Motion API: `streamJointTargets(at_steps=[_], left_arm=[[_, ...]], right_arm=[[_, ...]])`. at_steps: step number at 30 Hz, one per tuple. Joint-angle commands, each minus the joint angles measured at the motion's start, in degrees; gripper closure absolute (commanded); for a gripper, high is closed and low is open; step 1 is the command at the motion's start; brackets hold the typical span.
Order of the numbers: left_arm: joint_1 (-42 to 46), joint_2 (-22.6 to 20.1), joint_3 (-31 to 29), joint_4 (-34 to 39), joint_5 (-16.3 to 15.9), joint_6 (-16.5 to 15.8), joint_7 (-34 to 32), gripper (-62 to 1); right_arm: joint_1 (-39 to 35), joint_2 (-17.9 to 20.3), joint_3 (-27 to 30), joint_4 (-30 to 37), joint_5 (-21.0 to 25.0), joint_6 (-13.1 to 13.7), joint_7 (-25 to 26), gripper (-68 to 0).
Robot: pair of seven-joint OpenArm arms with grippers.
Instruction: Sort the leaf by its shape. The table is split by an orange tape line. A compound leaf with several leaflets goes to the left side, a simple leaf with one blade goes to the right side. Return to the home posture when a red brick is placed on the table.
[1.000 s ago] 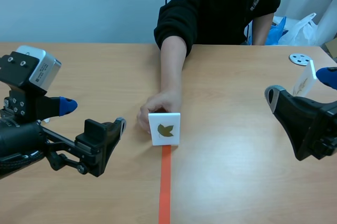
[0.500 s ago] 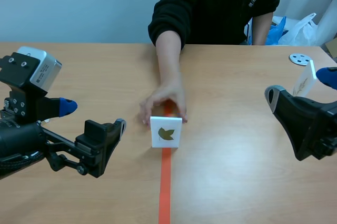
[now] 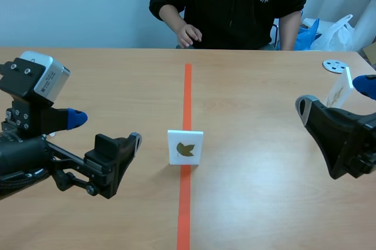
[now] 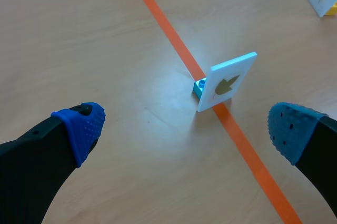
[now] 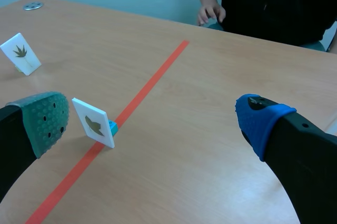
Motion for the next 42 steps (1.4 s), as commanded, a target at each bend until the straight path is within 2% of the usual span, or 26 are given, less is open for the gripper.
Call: streamJointTargets(at_steps=[1,7,14,20,25,35,42], left_arm=[[-1.51,-0.17,0.07,1.55,-0.72,-0.35,-1.2,-62.3],[-4.46,-0.2,2.05,0.07,-0.33,-2.64,-1.25,-62.3],[-11.02,-0.92,6.75,-10.58,1.33,-7.1,-3.93,-62.3],[-18.12,-1.31,10.56,-21.51,4.87,-7.15,-8.79,-62.3],[-21.9,-1.29,13.27,-27.89,4.9,-7.17,-11.93,-62.3],[-22.29,-0.79,14.45,-28.98,4.87,-6.67,-12.24,-62.3],[-25.0,-0.83,17.86,-31.85,8.55,-6.71,-15.98,-62.3]], right_arm=[[0.66,0.28,0.35,0.61,0.44,-0.22,1.05,-67.9],[0.66,0.28,0.35,0.61,0.44,-0.22,1.05,-67.9],[0.66,0.28,0.35,0.61,0.44,-0.22,1.05,-67.9],[0.66,0.28,0.35,0.61,0.44,-0.24,1.05,-67.9],[0.66,0.26,0.35,0.61,0.44,-0.28,1.05,-67.9],[0.66,0.11,0.35,0.61,0.44,-0.83,1.05,-67.9],[0.66,0.11,0.35,0.61,0.44,-0.85,1.22,-67.9]])
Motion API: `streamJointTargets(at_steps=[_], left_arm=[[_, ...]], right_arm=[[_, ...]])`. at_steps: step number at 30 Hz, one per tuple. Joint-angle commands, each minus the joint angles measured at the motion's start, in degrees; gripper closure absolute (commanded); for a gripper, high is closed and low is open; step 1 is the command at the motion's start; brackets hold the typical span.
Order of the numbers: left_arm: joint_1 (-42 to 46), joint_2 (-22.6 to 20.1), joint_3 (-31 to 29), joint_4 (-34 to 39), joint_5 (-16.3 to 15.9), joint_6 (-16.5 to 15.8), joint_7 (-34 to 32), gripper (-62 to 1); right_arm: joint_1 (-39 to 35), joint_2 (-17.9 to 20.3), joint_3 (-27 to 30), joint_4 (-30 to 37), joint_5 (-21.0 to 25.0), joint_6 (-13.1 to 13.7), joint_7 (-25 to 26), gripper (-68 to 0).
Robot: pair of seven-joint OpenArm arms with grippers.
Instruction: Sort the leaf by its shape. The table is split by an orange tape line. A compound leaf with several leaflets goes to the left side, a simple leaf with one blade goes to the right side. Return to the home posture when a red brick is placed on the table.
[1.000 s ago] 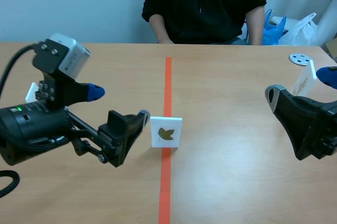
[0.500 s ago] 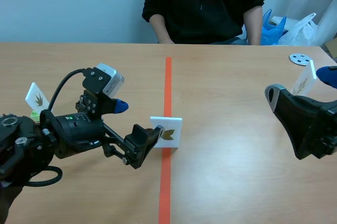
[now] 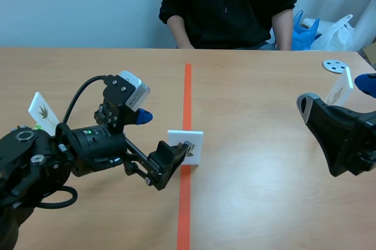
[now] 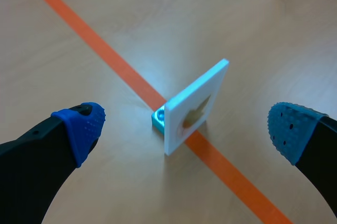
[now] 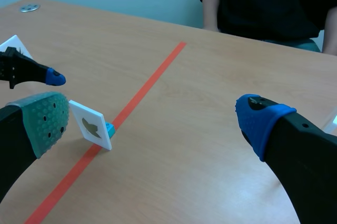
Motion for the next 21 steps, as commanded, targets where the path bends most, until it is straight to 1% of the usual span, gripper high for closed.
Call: streamJointTargets(at_steps=[1,5,9,13,15,21], left_arm=[[-1.4,0.28,1.36,-1.2,0.68,-0.15,-2.01,-62.3],[-3.39,0.31,4.22,-6.36,4.2,-0.13,-7.34,-62.3],[-5.64,0.33,5.79,-11.13,6.71,-0.11,-12.55,-62.3],[-7.54,0.33,7.1,-14.4,7.52,-0.17,-15.89,-62.3],[-8.22,0.5,8.07,-15.58,8.59,-0.37,-17.27,-62.3],[-9.77,2.43,10.95,-19.15,9.64,-0.44,-19.45,-62.3]], right_arm=[[0.52,0.11,0.35,0.61,0.46,-0.11,0.96,-67.9],[0.52,0.11,0.35,0.61,0.46,-0.11,0.96,-67.9],[0.52,-0.04,0.35,0.61,0.46,-0.11,0.96,-67.9],[0.55,-0.04,0.35,0.61,0.46,-0.11,1.07,-67.9],[0.55,-0.04,0.35,0.61,0.46,-0.11,1.22,-67.9],[0.55,-0.04,0.35,0.61,0.46,-0.11,1.22,-67.9]])
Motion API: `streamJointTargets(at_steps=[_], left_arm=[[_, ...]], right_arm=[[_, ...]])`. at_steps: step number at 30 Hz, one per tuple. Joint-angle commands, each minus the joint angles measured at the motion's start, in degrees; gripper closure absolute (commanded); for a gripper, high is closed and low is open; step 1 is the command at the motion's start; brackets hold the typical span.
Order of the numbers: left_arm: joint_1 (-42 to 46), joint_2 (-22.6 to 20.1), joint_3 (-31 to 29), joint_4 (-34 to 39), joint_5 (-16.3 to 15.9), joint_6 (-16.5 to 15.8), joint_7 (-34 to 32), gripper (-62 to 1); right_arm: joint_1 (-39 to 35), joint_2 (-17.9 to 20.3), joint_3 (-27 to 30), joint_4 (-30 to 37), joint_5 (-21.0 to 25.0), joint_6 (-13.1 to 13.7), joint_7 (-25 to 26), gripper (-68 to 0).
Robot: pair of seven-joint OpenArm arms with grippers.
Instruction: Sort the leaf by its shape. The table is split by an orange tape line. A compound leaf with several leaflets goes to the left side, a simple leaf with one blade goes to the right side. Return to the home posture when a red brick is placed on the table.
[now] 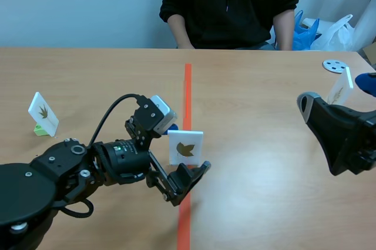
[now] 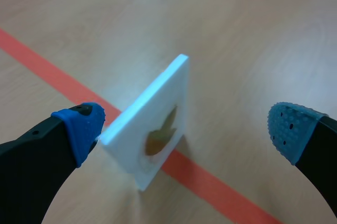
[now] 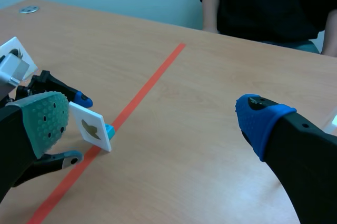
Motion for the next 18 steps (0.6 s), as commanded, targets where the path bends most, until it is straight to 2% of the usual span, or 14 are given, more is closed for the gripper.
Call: streamJointTargets(at_steps=[1,7,14,18], left_arm=[[-0.68,1.44,0.5,0.26,-0.2,-0.15,-1.01,-62.3],[-1.16,3.34,0.85,-2.08,0.96,0.28,-2.4,-62.3],[-1.92,3.17,0.85,-4.13,1.84,1.33,-2.54,-62.3],[-1.92,3.19,0.85,-4.55,3.65,1.66,-2.56,-62.3]], right_arm=[[0.55,-0.02,0.35,0.61,0.44,0.0,0.92,-67.9],[0.52,-0.02,0.35,0.61,0.46,0.0,0.92,-67.9],[0.52,-0.02,0.35,0.61,0.72,0.02,1.38,-67.9],[0.52,-0.02,0.35,0.61,0.87,0.02,1.6,-67.9]])
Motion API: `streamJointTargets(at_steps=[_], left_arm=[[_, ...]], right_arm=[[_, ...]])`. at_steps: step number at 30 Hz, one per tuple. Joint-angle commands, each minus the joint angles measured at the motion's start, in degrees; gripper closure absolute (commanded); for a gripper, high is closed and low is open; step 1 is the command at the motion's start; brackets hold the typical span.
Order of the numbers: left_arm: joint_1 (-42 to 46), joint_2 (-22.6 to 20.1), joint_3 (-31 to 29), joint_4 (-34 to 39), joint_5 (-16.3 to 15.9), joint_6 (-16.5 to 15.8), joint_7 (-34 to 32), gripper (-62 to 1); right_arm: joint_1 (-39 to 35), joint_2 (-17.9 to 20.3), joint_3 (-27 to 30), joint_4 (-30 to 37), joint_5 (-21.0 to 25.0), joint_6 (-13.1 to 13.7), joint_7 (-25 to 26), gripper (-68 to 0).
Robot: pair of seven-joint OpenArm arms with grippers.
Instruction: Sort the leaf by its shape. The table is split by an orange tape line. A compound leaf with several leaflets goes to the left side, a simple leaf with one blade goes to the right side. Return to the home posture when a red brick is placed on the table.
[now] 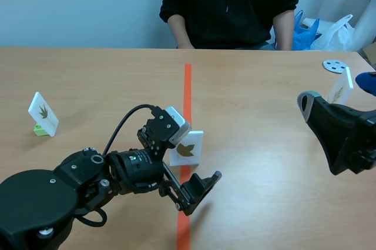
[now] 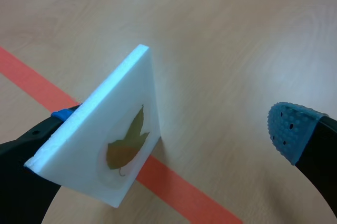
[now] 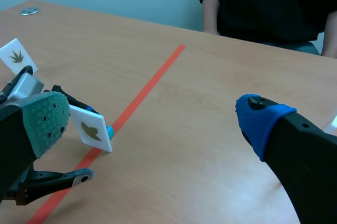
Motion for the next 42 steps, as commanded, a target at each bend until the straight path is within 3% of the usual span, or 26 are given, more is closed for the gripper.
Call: streamJointTargets(at_steps=[1,3,6,7,11,18,24,28,34,39,42], left_arm=[[-0.76,0.0,-0.31,0.81,0.33,-0.11,-0.79,-62.3],[-0.76,0.0,-0.31,0.81,0.9,-0.11,-0.76,-59.9],[-0.76,0.02,-0.31,0.81,0.85,-0.09,-0.76,-41.3],[-0.76,0.04,-0.31,0.81,0.83,0.33,-0.76,-37.6],[-0.79,0.0,-0.31,0.81,0.81,2.95,-0.61,-33.0],[-0.79,-0.02,-0.31,-0.24,0.79,2.97,-0.57,-9.3],[-0.76,-0.09,-0.31,-1.53,0.72,2.93,-0.57,-5.2],[-0.76,-0.35,-0.33,-1.22,-1.53,2.64,0.61,-5.2],[-0.2,-2.21,-1.07,4.42,-9.03,2.62,10.14,-5.3],[1.95,-3.8,-5.09,11.74,-14.67,3.1,16.48,-5.3],[3.72,-3.82,-8.94,14.82,-17.51,5.33,19.06,-5.3]], right_arm=[[0.52,-0.02,0.35,0.61,0.83,0.02,1.22,-67.9],[0.52,-0.02,0.35,0.61,0.83,0.02,1.33,-67.9],[0.52,-0.02,0.35,0.61,0.83,0.02,1.33,-67.9],[0.52,-0.02,0.35,0.61,0.83,0.02,1.33,-67.9],[0.52,-0.02,0.35,0.61,0.85,0.02,1.36,-67.9],[0.52,-0.02,0.35,0.61,0.87,0.02,1.38,-67.9],[0.52,-0.02,0.35,0.61,1.29,0.02,1.81,-67.9],[0.52,-0.02,0.35,0.61,1.27,0.02,1.81,-67.9],[0.57,-0.02,0.35,0.61,1.27,0.02,2.25,-67.9],[0.68,-0.02,0.35,0.61,1.27,0.02,2.45,-67.9],[0.68,-0.02,0.35,0.61,1.27,0.02,2.47,-67.9]])
